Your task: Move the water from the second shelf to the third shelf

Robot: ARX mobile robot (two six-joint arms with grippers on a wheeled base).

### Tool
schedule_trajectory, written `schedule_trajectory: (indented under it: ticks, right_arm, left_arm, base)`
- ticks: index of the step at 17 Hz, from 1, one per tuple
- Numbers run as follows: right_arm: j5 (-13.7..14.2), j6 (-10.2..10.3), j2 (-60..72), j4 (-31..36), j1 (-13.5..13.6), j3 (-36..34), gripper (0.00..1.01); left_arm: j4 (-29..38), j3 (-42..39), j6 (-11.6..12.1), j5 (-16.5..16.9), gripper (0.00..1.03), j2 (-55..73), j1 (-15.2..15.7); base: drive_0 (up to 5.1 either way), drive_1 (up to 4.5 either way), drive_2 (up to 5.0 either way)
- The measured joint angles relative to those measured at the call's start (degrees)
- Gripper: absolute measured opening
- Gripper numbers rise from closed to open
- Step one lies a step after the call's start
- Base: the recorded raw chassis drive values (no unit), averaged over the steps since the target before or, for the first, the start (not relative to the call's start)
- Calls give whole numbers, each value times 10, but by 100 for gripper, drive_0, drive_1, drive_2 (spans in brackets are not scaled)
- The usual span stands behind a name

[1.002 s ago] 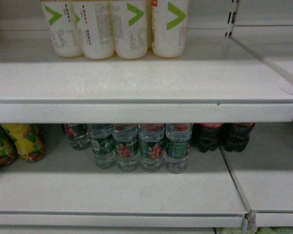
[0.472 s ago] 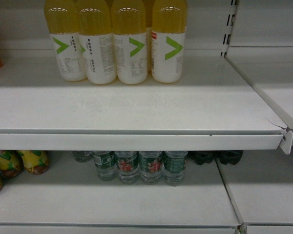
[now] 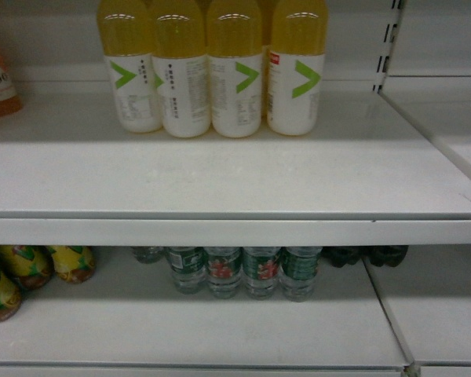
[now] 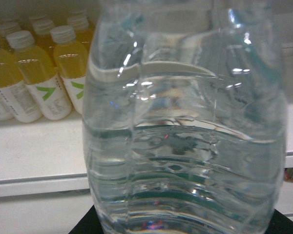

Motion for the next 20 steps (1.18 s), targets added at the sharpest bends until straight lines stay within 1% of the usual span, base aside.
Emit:
schedule_trajectory:
  ticks: [20]
  right_arm:
    - [-3,0,0,0,0,0,41]
  left_arm:
    - [-1,0,0,0,98,0,0]
  base:
    - [0,0,0]
